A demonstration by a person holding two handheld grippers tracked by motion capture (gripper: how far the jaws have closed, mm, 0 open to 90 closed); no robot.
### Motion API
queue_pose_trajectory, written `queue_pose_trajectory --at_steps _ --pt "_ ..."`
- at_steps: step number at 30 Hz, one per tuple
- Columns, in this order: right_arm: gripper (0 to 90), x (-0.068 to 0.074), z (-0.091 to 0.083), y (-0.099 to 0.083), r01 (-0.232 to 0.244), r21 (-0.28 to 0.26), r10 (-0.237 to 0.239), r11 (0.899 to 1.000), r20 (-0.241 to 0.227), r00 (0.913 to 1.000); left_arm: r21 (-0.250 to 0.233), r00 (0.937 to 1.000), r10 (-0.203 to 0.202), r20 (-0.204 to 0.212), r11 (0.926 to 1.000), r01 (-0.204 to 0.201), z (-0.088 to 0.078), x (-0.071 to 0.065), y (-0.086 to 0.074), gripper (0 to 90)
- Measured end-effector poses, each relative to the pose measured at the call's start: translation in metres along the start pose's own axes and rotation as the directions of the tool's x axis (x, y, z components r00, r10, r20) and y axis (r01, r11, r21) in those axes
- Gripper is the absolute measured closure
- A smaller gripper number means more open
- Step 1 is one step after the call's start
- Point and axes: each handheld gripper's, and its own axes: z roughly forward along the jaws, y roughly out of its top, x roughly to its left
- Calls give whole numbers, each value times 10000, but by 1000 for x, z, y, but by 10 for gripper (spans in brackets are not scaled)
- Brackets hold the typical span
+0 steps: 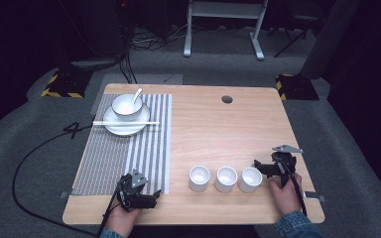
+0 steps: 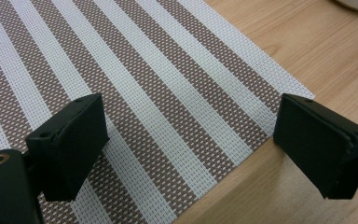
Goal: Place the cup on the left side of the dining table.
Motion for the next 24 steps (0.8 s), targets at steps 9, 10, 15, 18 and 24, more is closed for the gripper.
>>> queue_pose_trajectory --at_steps 9,10,15,18,24 --pt "4 0 0 0 -2 0 2 10000 -1 10000 -202 9981 -330 519 9992 341 -5 5 -1 168" --pt "4 0 0 0 -2 -2 2 10000 0 10000 -267 9957 -519 768 9982 541 -6 7 -1 174" --pt "4 0 0 0 -1 -1 1 10000 -2 10000 -687 9955 -569 752 9957 621 -16 10 3 173" --pt "4 0 0 0 1 -1 -1 10000 -1 10000 -1435 9967 -487 651 9880 576 -25 9 7 173" --pt "4 0 0 0 14 4 -14 10000 -15 10000 -2892 9969 -401 681 9555 582 -46 5 17 174"
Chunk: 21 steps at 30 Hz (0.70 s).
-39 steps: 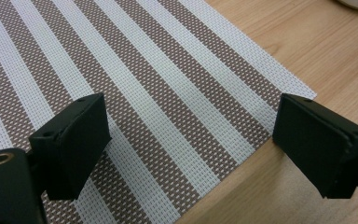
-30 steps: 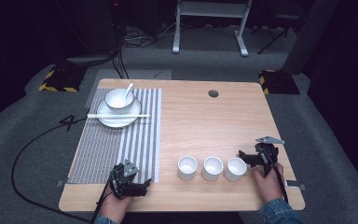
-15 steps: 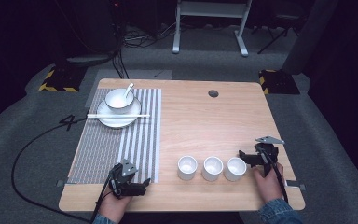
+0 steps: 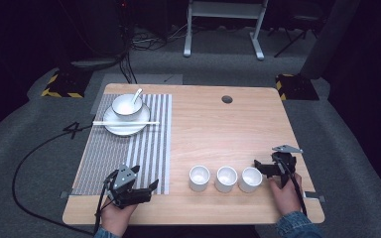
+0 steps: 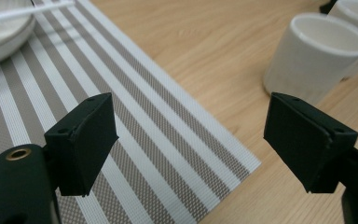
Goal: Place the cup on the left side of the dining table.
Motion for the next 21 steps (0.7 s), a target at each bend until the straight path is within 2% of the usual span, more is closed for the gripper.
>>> queue_pose_trajectory --at_steps 3,5,9,12,15,17,21 --pt "5 0 0 0 0 -1 0 10000 3 10000 -209 10000 39 26 9998 -39 -4 0 5 178" --pt "4 0 0 0 1 0 -1 10000 2 10000 -547 10000 91 -30 9985 -93 -11 0 15 179" --pt "4 0 0 0 1 -2 -1 10000 0 10000 -346 9998 181 -38 9992 -182 -15 1 25 191" --pt "4 0 0 0 2 0 -2 10000 3 10000 -149 9993 286 260 9995 -282 -14 0 32 204" --pt "4 0 0 0 2 -2 -2 10000 3 10000 -233 9985 428 333 9988 -420 -14 -3 36 202" --pt "4 0 0 0 3 0 -3 10000 3 10000 -511 9969 659 426 9967 -637 -11 -7 43 194" --pt "4 0 0 0 7 0 -7 10000 1 10000 -425 9943 855 632 9956 -829 -3 -11 51 191"
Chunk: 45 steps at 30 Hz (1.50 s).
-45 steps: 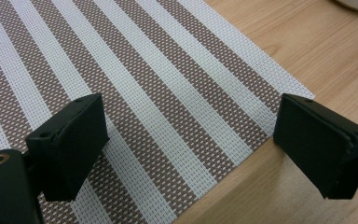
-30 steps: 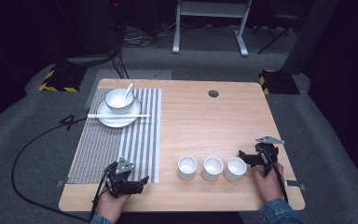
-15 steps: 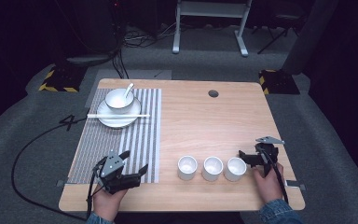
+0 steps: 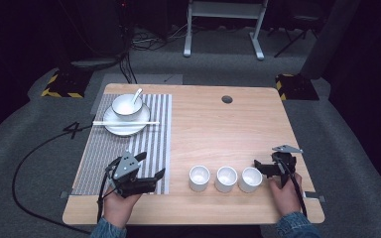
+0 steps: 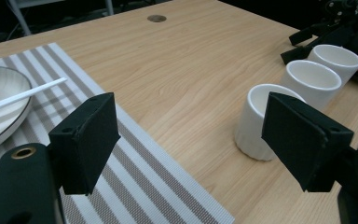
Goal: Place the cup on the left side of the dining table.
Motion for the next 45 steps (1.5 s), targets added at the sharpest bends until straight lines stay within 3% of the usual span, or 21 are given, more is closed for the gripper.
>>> queue_pose_trajectory --at_steps 11,16,24,35,37,39,40,41,45 --pt "4 0 0 0 3 1 -3 10000 -1 10000 -202 9968 582 549 9982 -572 28 -12 21 180" --pt "4 0 0 0 16 1 -16 10000 -3 10000 -351 9969 653 435 9973 -638 44 -21 29 180" --pt "4 0 0 0 10 5 -10 10000 -1 10000 -275 9923 857 891 9961 -835 65 -32 35 177" --pt "4 0 0 0 -21 -6 21 10000 15 10000 -378 9870 882 1343 9958 -838 79 -40 44 172" --pt "4 0 0 0 -21 -6 21 10000 19 10000 -402 9868 943 1315 9951 -898 82 -42 45 163" --pt "4 0 0 0 -20 -6 20 10000 18 10000 -267 9911 953 931 9953 -932 86 -45 45 158" --pt "4 0 0 0 -19 -7 19 10000 17 10000 -267 9911 953 931 9953 -932 86 -45 45 158" --pt "4 0 0 0 -20 -7 20 10000 18 10000 -18 9943 794 713 9968 -795 91 -47 43 158" --pt "4 0 0 0 -26 -5 26 10000 20 10000 166 9943 516 935 9984 -534 99 -48 35 155"
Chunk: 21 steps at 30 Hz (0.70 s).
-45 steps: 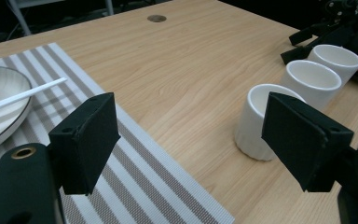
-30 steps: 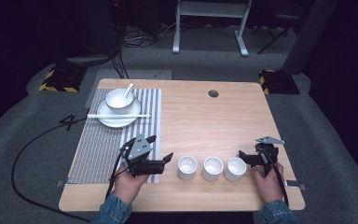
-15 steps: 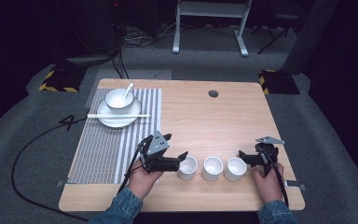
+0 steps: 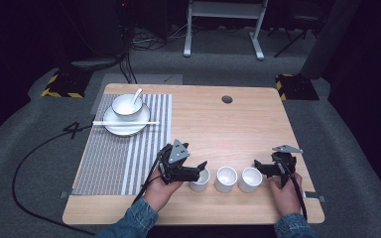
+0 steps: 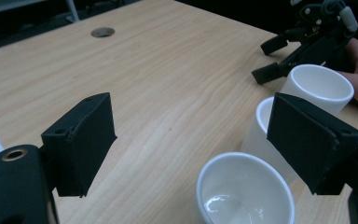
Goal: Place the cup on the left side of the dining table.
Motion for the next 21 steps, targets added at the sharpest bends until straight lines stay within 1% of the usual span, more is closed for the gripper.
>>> queue_pose_trajectory --at_steps 2,3,5,7,9,10,13,15,16,18,19,20,21 --pt "4 0 0 0 6 -1 -6 10000 -1 10000 63 10000 -67 70 10000 67 2 0 -3 153" --pt "4 0 0 0 3 -1 -3 10000 -1 10000 241 9993 -98 369 9997 89 6 -1 -8 153" --pt "4 0 0 0 7 -2 -7 10000 -3 10000 552 9983 -36 585 9985 3 10 -3 -14 152" --pt "4 0 0 0 7 -2 -7 10000 -3 10000 750 9980 108 620 9971 -154 13 -3 -19 152" --pt "4 0 0 0 5 -2 -5 10000 -2 10000 781 9982 78 592 9969 -125 13 -3 -21 152" --pt "4 0 0 0 3 -1 -3 10000 -2 10000 859 9967 -151 793 9963 82 14 -3 -26 152" --pt "4 0 0 0 2 0 -2 10000 -1 10000 1036 9927 -184 1196 9946 59 17 -4 -32 151" --pt "4 0 0 0 3 0 -3 10000 -2 10000 969 9886 -193 1494 9953 48 18 -6 -34 150" --pt "4 0 0 0 7 0 -7 10000 -3 10000 969 9886 -193 1494 9953 48 18 -6 -34 150" --pt "4 0 0 0 5 0 -5 10000 -3 10000 1120 9873 -176 1580 9937 -3 21 -7 -38 147" --pt "4 0 0 0 2 0 -2 10000 -1 10000 1187 9870 -103 1601 9929 -89 23 -8 -40 148" --pt "4 0 0 0 7 -2 -7 10000 -3 10000 1249 9865 -138 1632 9921 -68 24 -9 -42 150" --pt "4 0 0 0 2 0 -2 10000 -1 10000 1299 9850 19 1728 9912 -247 27 -10 -45 150"
